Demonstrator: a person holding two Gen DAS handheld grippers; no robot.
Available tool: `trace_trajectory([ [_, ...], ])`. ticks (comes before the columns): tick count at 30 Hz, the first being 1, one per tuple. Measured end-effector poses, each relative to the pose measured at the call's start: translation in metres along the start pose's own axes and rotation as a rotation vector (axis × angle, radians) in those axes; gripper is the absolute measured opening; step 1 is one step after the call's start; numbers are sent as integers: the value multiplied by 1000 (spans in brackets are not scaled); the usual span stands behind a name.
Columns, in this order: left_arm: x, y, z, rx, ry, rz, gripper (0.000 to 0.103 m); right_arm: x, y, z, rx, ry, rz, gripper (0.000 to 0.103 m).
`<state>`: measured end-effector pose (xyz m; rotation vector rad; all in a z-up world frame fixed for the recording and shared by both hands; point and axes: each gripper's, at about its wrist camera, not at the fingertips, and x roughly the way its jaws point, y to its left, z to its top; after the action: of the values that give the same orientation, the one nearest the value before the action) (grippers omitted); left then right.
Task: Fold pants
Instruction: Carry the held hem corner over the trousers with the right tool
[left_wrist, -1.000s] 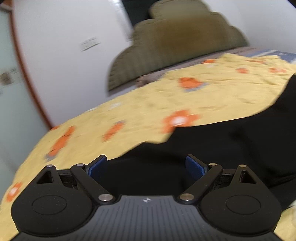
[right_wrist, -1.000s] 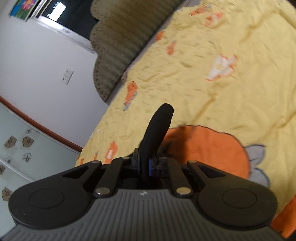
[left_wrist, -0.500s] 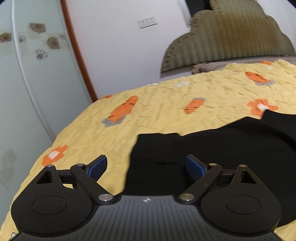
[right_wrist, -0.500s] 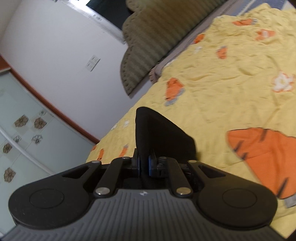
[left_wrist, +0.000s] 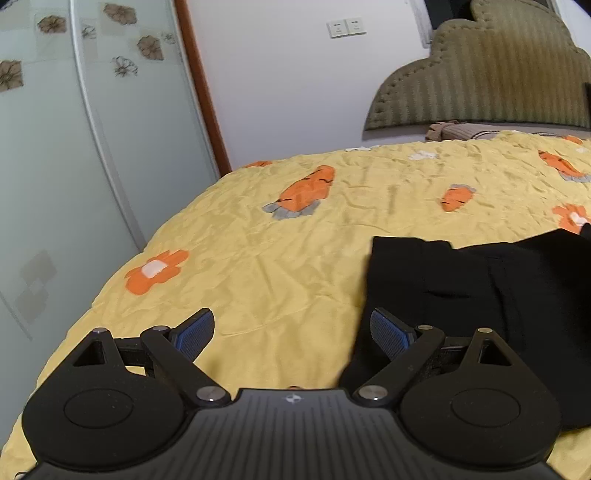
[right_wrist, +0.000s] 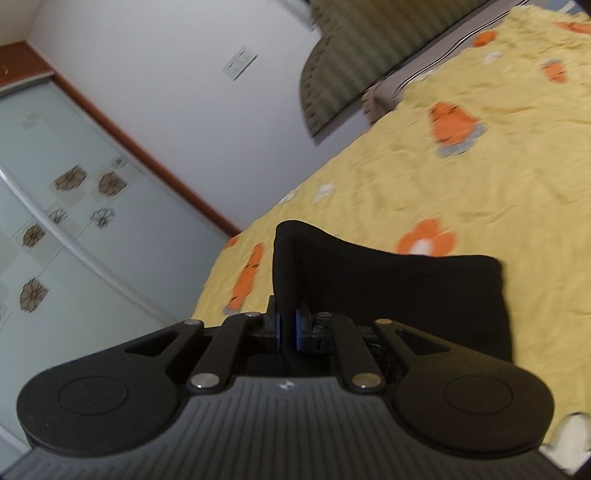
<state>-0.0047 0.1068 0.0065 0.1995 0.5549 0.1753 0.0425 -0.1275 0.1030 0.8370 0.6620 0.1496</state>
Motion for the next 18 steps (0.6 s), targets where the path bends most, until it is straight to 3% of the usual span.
trace_trajectory([
  [13, 11, 34, -14, -42, 38, 55, 92, 123, 54, -49, 35, 179, 58, 9],
  [18, 11, 39, -15, -48, 45, 64, 92, 164, 70, -82, 17, 236, 26, 13],
])
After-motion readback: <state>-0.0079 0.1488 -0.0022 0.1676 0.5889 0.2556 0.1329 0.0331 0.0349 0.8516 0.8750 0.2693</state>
